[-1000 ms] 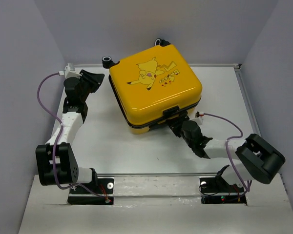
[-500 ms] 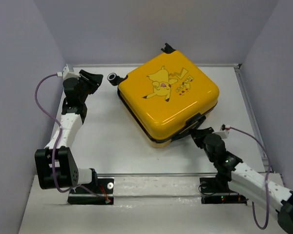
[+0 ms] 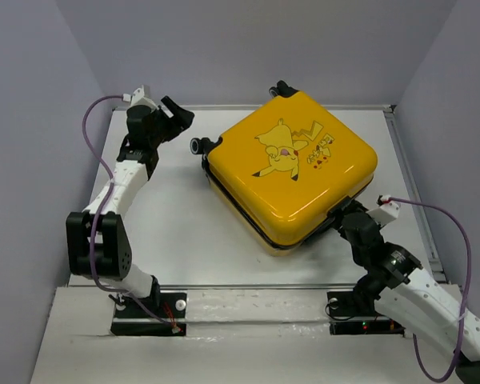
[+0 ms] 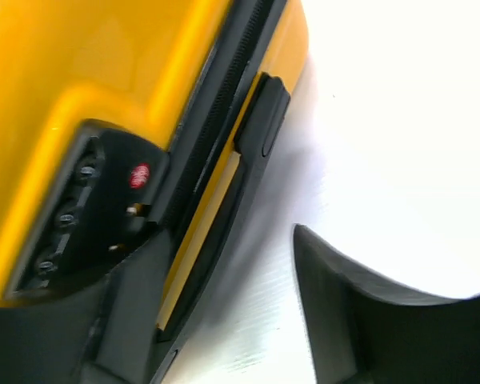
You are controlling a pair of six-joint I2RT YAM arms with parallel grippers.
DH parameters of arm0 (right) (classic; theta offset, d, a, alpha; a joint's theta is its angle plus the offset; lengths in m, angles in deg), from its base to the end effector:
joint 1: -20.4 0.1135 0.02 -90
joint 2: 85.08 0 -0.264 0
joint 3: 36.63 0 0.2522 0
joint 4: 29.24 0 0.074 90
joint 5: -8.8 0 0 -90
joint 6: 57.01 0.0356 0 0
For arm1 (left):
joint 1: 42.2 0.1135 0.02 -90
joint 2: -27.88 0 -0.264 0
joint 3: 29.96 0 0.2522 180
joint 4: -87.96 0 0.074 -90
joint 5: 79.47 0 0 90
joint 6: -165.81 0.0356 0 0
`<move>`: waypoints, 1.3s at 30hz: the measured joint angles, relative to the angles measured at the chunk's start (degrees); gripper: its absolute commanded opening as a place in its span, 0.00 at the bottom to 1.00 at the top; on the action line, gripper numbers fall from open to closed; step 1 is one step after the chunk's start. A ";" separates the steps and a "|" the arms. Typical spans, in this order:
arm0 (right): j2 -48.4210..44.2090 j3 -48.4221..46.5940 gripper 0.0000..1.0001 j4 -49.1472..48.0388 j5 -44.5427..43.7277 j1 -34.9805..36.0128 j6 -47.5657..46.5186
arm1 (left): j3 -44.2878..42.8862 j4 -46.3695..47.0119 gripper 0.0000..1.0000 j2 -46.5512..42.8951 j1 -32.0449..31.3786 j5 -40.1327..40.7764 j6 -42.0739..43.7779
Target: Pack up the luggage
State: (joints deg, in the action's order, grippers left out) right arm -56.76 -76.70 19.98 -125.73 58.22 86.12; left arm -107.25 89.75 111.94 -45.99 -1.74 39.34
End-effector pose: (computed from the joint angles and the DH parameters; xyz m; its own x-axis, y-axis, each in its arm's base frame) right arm 0.1049 0.0498 0.2296 -0.2863 0.4997 -0.8175 0.3860 0.8411 0.3790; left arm 0.3502 -0.0308 0.3369 -0.2336 -0.5666 -0.7902 0.1703 0.7762 -0.6070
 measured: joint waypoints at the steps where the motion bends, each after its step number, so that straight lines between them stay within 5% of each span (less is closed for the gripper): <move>1: 0.35 -0.37 0.27 -0.07 -0.37 0.17 -0.52 | -2.56 -0.50 0.84 2.78 -1.22 -0.28 1.33; 5: -0.22 -0.61 0.07 -0.87 -2.69 -0.59 -2.03 | -11.13 -1.46 0.84 10.71 -4.15 -2.14 6.67; 12: 9.46 -1.86 0.07 -8.74 3.82 -6.71 -9.51 | -40.63 -10.03 0.84 32.65 -7.98 -8.50 14.99; 18: 20.31 -2.99 0.07 -18.47 18.71 -17.07 -18.49 | -47.01 -17.03 0.80 40.46 -9.77 -9.35 18.29; 23: 31.21 -7.65 0.07 -25.97 28.13 -19.89 -25.35 | -32.98 -9.79 0.79 35.54 -9.57 -1.14 16.96; 32: 57.16 -23.19 0.08 -42.27 50.69 -21.57 -29.44 | -3.13 6.27 0.77 11.78 -5.73 12.87 12.04; 37: 60.46 -24.87 0.18 -44.59 60.96 -21.66 -29.49 | 11.37 10.12 0.76 -0.79 -4.66 19.17 10.23; 39: 60.48 -24.87 0.31 -44.87 63.80 -22.38 -29.42 | 15.82 9.90 0.76 -5.99 -4.66 19.93 8.98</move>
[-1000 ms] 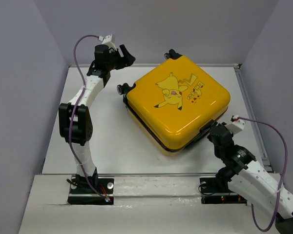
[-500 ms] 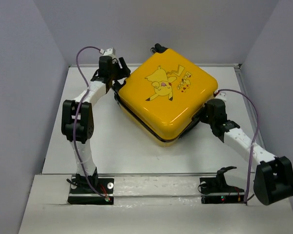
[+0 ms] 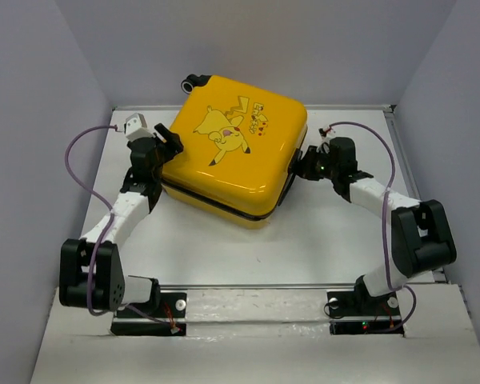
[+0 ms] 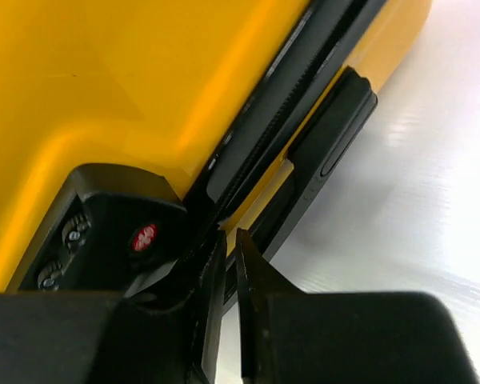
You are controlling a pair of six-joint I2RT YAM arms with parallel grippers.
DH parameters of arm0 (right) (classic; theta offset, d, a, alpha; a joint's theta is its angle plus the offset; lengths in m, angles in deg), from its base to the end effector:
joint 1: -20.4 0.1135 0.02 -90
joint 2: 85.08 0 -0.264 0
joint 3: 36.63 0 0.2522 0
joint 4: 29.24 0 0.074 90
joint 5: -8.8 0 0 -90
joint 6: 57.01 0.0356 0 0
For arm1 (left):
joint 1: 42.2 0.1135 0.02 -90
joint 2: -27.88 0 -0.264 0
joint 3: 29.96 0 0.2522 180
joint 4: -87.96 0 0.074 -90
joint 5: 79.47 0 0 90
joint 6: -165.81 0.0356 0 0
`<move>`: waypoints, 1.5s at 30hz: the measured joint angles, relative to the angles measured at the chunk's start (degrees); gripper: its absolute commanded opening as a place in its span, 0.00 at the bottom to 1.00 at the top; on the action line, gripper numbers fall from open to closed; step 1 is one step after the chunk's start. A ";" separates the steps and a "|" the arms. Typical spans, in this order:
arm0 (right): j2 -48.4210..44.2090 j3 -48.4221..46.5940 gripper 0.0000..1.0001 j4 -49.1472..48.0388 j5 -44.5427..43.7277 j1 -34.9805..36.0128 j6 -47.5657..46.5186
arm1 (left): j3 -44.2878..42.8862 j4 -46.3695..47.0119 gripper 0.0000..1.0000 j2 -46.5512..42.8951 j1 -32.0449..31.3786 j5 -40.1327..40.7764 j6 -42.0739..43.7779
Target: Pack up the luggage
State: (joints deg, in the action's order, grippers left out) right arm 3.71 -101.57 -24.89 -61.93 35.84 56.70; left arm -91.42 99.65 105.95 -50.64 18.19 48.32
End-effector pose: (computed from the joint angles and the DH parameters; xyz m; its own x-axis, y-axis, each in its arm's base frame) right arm 0.3245 0.1018 0.2246 -0.6308 0.2196 -0.7442 -0.3036 0.8128 0.4972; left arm 0.3133 -0.0417 0.2903 -0.0818 -0.4504 -0.8891 -0.0267 0.8928 -0.4498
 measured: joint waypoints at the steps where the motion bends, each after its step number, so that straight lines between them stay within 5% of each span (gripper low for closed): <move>1: -0.13 0.00 0.38 0.02 1.79 -1.03 0.31 | 0.85 -0.11 0.76 -1.11 -0.02 -0.07 -0.35; 6: -5.46 -0.07 0.74 1.44 6.60 -6.75 1.29 | 6.14 -0.35 0.80 -10.54 -4.31 -7.56 -5.64; 9: -10.23 -1.29 0.82 3.34 6.78 -8.07 0.44 | 5.42 -6.64 0.95 -15.15 -6.58 -9.99 -6.49; 14: -16.37 -2.73 0.91 4.87 7.56 -7.19 -1.46 | -5.97 -20.81 0.99 -16.83 -1.62 -11.37 -6.84; 18: -19.37 -1.44 0.94 6.49 7.58 -7.17 -2.01 | -8.94 -21.88 0.99 -17.31 8.81 -14.67 -7.91; 24: -25.38 2.43 0.95 10.54 8.20 -7.17 -2.73 | -0.44 -20.68 0.99 -12.13 23.82 -23.61 -13.29; 38: -26.86 7.32 0.95 12.09 11.78 -7.15 -3.10 | 2.29 -1.84 0.99 7.63 24.52 -35.65 -29.75; 45: -27.56 9.66 0.95 11.98 12.76 -5.33 -2.89 | 7.04 17.62 0.93 15.74 22.12 -34.32 -41.64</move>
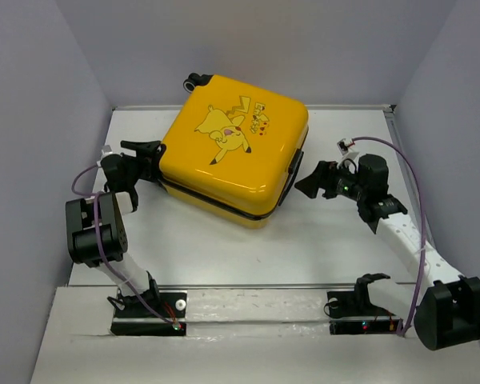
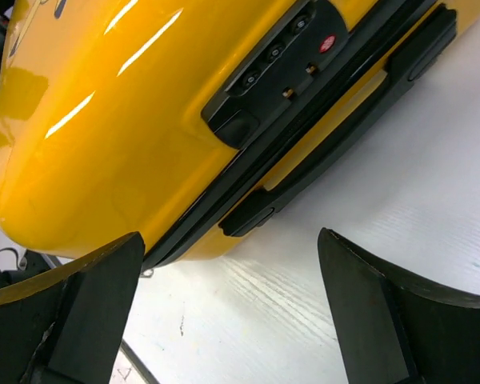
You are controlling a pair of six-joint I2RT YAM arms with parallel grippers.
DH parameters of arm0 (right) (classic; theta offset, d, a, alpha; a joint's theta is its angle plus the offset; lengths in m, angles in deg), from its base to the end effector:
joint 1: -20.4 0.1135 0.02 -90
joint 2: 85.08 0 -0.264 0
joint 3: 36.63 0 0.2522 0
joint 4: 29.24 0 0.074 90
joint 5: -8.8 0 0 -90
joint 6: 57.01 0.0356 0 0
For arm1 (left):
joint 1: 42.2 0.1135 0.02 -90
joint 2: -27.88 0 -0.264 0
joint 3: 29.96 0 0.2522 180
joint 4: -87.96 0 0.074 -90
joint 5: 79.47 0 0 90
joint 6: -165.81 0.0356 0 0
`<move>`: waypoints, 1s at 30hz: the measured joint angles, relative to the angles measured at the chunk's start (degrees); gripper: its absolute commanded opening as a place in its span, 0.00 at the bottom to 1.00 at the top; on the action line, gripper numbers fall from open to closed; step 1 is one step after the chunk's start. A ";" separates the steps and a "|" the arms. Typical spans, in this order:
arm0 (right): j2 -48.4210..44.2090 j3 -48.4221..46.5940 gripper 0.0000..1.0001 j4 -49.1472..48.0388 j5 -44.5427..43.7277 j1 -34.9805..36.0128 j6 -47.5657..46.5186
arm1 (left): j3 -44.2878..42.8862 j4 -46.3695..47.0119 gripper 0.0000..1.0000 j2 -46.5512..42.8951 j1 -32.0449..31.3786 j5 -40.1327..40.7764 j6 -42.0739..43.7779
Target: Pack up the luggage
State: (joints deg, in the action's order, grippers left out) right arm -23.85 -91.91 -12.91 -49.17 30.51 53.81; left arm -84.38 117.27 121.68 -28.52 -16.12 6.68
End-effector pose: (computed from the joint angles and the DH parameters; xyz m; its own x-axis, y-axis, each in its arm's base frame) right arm 0.2331 0.0607 0.2793 -0.5735 0.2038 -0.7934 -0.4580 0.7232 0.5168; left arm 0.3309 0.0641 0.1984 -0.2640 -0.9238 -0.2775 -0.0812 0.3079 -0.9479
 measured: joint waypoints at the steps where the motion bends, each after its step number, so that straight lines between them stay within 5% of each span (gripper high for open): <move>1: -0.52 0.59 0.95 0.04 0.00 0.66 0.07 | 1.05 3.76 0.91 1.22 -0.24 0.35 -1.70; 5: -4.11 3.28 0.95 0.15 -0.07 2.51 0.37 | 1.64 17.38 0.72 7.63 -1.92 3.50 -8.07; 9: -7.91 4.94 0.95 0.92 -0.07 4.33 0.61 | 1.09 25.44 0.19 12.04 -2.82 4.74 -13.16; 11: -9.51 5.33 0.95 1.44 -0.09 4.90 0.83 | 1.09 26.71 0.08 12.20 -2.97 5.40 -13.88; 15: -11.87 5.90 0.95 2.25 -0.11 5.42 1.38 | 1.09 25.59 0.06 10.47 -3.23 6.32 -12.79; 20: -14.75 6.82 0.95 3.67 -0.37 5.79 1.90 | 0.79 12.50 0.06 -1.27 -3.58 6.73 -4.92; 30: -14.99 6.80 0.88 5.27 -1.77 8.26 3.04 | -16.02 -12.28 0.06 -23.15 -5.01 4.52 12.59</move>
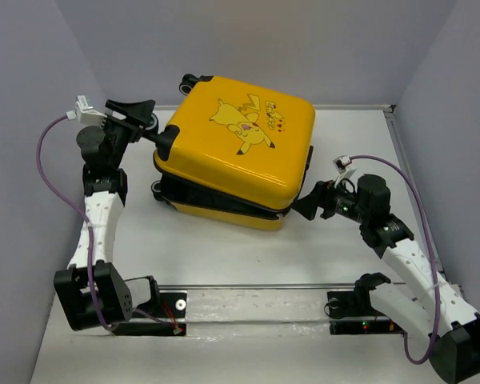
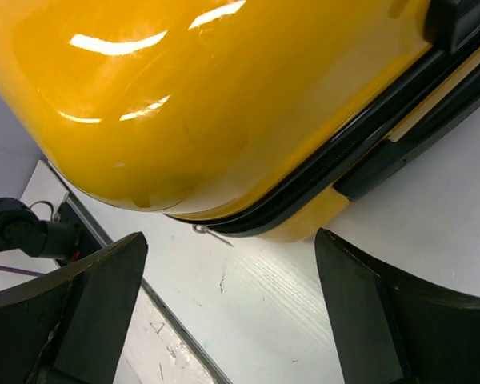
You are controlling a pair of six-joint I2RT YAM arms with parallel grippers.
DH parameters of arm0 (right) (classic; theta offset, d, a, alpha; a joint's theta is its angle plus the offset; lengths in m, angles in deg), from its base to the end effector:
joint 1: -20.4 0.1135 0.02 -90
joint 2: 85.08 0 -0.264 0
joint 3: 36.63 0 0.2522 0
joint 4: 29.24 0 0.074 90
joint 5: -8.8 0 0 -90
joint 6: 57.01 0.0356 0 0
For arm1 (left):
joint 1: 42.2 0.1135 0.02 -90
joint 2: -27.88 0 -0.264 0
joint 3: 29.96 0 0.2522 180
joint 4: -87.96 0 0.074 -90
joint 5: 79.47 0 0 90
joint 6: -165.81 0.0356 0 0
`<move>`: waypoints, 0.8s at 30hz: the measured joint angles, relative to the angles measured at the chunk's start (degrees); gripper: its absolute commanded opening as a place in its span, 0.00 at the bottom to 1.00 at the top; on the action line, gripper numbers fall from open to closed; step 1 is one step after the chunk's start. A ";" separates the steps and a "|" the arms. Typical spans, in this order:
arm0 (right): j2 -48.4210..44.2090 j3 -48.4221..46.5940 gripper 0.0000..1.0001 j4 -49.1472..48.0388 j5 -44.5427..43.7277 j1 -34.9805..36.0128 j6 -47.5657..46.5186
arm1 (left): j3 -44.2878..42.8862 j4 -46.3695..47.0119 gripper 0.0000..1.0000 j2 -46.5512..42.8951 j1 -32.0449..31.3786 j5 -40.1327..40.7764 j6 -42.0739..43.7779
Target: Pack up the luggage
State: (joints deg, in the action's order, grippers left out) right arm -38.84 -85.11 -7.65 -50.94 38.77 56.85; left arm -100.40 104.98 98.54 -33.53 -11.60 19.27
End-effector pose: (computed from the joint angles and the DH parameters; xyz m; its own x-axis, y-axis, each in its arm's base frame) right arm 0.1730 0.0764 0.2793 -0.5802 0.1755 -0.7953 -0.5344 0.6549 0.5344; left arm 0.2859 0.0300 0.3926 -0.0234 -0.7853 -0.6187 0.3579 0.5712 -0.7386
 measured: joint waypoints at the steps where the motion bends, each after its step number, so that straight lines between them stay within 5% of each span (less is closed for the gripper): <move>1: 0.07 0.00 0.87 0.15 -0.44 0.22 0.13 | 0.79 -2.38 0.06 -1.29 0.11 -0.22 0.61; 9: 2.93 0.02 0.69 3.74 -2.80 1.68 0.87 | 20.68 -7.21 0.06 -10.05 1.57 3.98 3.30; 17: 11.26 -3.23 0.58 3.04 -2.78 1.53 -1.38 | 30.99 -7.08 0.06 -19.04 1.97 8.83 2.89; 24: 22.05 -14.38 0.86 3.30 -2.47 0.90 -6.40 | 33.07 -9.81 0.06 -21.86 2.14 11.56 3.15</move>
State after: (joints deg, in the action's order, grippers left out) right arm -16.79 -99.49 -4.35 -53.41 39.67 50.44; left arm -67.33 95.17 76.68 -31.39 -0.04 22.42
